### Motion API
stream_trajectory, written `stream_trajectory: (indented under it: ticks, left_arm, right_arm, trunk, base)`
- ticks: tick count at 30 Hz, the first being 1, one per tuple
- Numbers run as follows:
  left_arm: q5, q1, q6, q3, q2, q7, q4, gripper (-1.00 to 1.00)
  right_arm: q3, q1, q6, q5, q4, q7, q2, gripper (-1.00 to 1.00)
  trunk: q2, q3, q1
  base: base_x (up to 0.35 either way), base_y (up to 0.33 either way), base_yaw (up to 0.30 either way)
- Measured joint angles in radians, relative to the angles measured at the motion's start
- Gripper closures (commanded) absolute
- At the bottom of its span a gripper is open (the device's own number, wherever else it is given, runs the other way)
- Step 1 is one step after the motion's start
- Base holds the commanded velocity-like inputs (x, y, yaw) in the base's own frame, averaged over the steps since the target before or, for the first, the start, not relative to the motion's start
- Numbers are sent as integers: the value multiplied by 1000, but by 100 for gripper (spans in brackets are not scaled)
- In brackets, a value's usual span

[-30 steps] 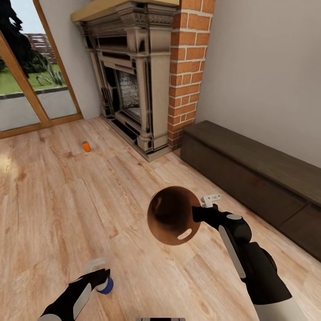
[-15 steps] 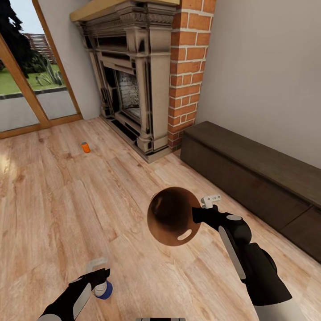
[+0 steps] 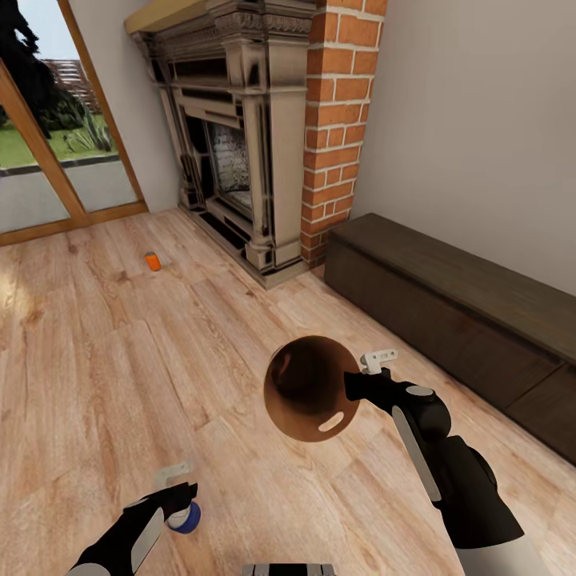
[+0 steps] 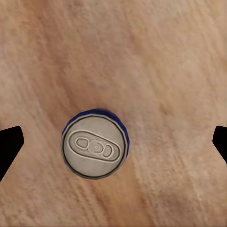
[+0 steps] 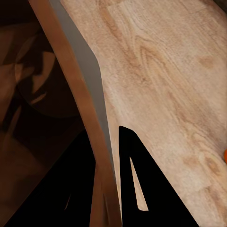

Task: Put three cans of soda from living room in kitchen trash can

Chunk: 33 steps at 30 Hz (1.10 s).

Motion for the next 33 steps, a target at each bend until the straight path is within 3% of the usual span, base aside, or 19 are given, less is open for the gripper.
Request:
stream_trajectory:
  ticks: [24, 33]
  left_arm:
    - [0, 0, -3, -6, 0, -3, 0, -100]
    - [0, 0, -6, -7, 0, -3, 0, -100]
  right_arm:
    - [2, 1, 0, 0, 1, 0, 0, 100]
    - [2, 1, 0, -1, 2, 0, 0, 100]
  trunk:
    - [-168, -75, 92]
    - [-170, -110, 96]
  base:
    - [0, 0, 0]
    - [0, 0, 0]
